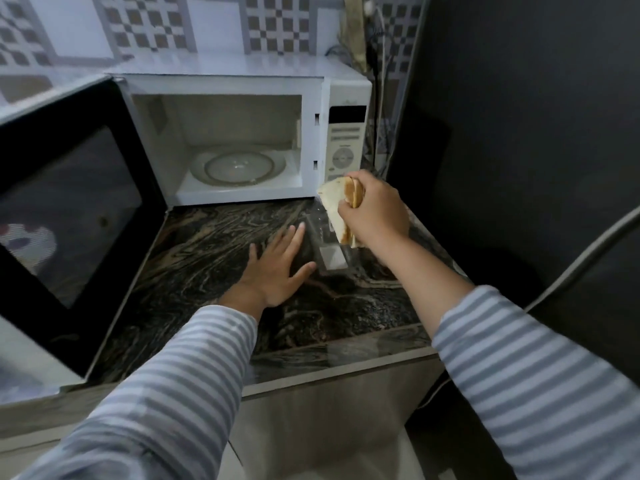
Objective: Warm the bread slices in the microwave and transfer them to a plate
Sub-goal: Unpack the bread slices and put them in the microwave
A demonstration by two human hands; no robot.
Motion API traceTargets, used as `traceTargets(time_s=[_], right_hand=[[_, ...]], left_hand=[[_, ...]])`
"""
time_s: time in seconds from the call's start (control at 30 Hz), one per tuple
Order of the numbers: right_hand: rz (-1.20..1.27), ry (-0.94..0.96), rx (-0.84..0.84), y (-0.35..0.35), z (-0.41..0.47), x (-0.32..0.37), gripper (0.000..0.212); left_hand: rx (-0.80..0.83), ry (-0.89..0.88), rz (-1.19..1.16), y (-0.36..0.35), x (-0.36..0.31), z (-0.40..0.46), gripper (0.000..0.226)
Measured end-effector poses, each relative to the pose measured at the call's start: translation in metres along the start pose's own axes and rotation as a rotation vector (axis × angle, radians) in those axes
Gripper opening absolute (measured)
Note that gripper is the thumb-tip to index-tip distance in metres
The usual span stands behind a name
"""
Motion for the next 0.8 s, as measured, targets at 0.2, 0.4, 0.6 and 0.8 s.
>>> traceTargets(time_s=[0.2, 0.4, 0.6, 0.8], right_hand=[[-0.010, -0.001, 0.105, -0.042, 0.035, 0.045, 0.032], [0.021, -0.004, 0.212, -0.115, 0.084, 0.068, 0.037], [0.018, 0.041, 0.223, -0.177, 0.154, 0.085, 0.036], [-0.111, -0.052, 0.202, -0.228, 0.214, 0.091, 0.032]], left_hand=[[0.084, 0.227, 0.102, 0.014, 0.060, 0.000, 0.067], [0.075, 0.334, 0.058, 0.022, 0.114, 0.024, 0.061], [-0.006, 0.405, 0.042, 0.009, 0.155, 0.057, 0.070], [-0.083, 0.397, 0.115, 0.001, 0.165, 0.062, 0.086]])
Point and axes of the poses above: each hand's wrist, its own z-axis towards the middle knuckle, its own y-axis out of the back of the hand, x = y × z, the point moved 6 cm from there along z, towards the middle knuckle, and after that the axes turned 6 degrees about -y, right-handed, at the moved point
